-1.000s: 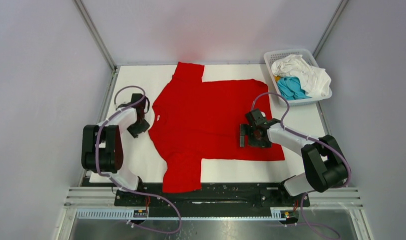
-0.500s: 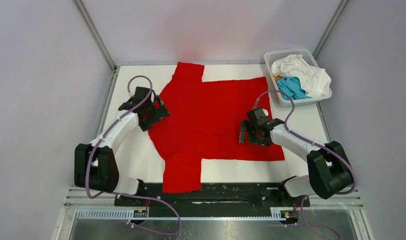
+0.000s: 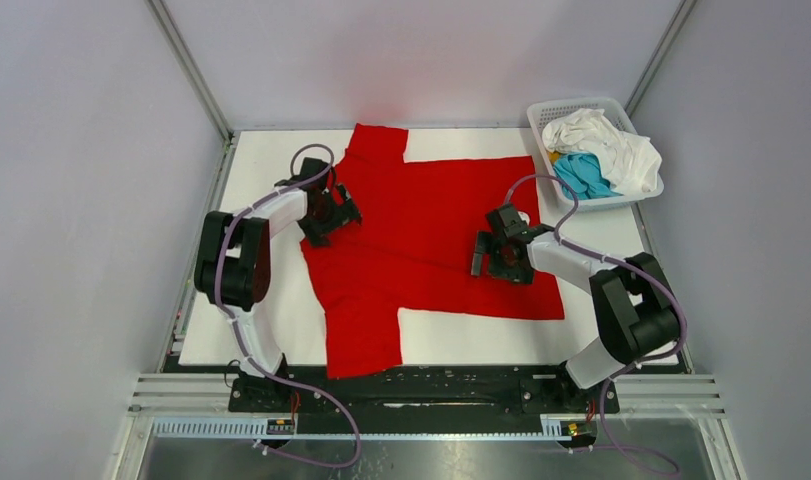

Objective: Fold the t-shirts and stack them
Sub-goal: Flatten out the tshirt

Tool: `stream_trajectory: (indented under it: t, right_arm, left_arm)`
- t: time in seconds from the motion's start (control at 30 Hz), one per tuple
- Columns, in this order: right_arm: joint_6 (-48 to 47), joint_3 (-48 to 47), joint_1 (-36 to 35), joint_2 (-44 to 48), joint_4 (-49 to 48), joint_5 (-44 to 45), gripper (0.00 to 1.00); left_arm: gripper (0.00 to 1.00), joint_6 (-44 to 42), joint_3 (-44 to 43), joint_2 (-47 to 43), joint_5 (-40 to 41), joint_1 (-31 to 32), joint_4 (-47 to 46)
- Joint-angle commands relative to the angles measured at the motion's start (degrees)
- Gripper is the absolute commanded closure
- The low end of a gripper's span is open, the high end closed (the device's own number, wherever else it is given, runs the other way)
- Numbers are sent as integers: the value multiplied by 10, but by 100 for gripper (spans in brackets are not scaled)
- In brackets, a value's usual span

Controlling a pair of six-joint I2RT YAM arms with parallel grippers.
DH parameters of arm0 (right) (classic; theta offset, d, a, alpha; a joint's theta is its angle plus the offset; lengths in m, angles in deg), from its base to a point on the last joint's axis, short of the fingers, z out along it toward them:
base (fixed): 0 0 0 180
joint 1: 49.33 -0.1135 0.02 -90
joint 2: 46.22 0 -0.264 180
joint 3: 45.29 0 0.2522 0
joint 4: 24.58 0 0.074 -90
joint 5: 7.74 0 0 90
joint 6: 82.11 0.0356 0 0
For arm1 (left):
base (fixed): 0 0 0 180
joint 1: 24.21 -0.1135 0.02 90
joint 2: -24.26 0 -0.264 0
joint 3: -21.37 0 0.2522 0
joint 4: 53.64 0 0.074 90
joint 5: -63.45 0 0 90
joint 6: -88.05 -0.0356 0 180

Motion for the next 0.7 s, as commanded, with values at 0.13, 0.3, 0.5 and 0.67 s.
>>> stream_trajectory:
  t: [0.13, 0.3, 0.5, 0.67]
  right_arm:
    - [1, -65, 40, -68, -26, -27, 1]
    - [-16, -106, 45, -62, 8, -20, 1]
    - [0, -62, 47, 60, 23, 15, 1]
    - [41, 30, 76, 191, 35, 60, 0]
  left_arm:
    - [1, -1, -159, 136, -14, -29, 24]
    - [1, -12, -220, 128, -43, -42, 47]
    - [1, -31, -111, -51, -14, -18, 43]
    - [1, 0, 68, -223, 75, 42, 80]
